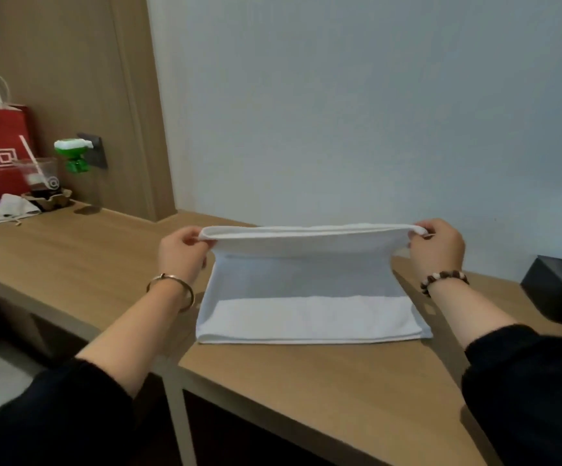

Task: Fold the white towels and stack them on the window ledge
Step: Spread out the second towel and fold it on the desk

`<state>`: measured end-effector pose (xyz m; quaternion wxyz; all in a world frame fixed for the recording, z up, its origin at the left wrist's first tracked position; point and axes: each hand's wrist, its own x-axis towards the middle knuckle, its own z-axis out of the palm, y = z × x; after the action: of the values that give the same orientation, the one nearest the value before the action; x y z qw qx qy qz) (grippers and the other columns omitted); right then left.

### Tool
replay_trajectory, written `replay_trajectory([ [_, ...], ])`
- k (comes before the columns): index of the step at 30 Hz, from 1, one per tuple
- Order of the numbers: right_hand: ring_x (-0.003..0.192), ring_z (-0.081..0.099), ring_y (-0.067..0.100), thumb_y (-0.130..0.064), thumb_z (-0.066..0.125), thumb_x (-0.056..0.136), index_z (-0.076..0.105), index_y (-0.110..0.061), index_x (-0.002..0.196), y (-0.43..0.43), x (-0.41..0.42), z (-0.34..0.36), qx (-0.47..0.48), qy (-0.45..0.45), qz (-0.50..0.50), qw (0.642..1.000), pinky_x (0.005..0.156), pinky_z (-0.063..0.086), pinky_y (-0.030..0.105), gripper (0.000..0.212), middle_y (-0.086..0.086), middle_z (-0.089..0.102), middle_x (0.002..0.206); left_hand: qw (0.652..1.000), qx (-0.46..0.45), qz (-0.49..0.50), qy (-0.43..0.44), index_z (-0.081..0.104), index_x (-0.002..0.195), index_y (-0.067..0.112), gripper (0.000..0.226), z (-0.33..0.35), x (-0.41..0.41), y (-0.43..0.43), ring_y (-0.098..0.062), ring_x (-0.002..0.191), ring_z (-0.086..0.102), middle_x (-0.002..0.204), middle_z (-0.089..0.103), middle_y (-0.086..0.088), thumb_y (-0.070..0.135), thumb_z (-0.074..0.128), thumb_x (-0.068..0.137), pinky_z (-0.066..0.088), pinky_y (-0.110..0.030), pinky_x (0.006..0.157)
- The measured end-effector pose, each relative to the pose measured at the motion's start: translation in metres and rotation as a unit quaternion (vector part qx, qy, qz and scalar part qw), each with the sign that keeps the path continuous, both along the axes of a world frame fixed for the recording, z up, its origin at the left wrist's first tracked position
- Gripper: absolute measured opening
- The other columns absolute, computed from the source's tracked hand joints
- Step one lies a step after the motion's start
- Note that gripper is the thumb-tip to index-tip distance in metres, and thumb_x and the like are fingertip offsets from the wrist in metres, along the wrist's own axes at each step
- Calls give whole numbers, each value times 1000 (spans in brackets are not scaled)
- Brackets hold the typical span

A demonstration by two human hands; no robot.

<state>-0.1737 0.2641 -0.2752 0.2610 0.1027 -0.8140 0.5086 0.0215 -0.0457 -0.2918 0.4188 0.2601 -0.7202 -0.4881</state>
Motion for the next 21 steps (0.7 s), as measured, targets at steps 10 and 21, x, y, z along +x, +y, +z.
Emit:
replay_trajectory([
  [10, 52, 55, 15, 2, 49, 85, 66, -7, 81, 45, 54, -43, -56, -205, 119, 970, 50, 42, 22, 19, 11, 62, 66, 994, 103, -17, -39, 58, 68, 6, 24, -49, 60, 64, -20, 66, 50, 65, 51, -5, 4, 46, 89, 40, -27, 59],
  [21, 54, 46, 16, 0, 50, 89, 61, -4, 87, 50, 61, -43, 66, -263, 144, 952, 37, 39, 15, 11, 5, 51, 69, 990, -41, 66, -121, 60, 81, 8, 10, -57, 54, 71, -14, 57, 42, 68, 52, -1, 4, 51, 85, 32, -23, 51],
])
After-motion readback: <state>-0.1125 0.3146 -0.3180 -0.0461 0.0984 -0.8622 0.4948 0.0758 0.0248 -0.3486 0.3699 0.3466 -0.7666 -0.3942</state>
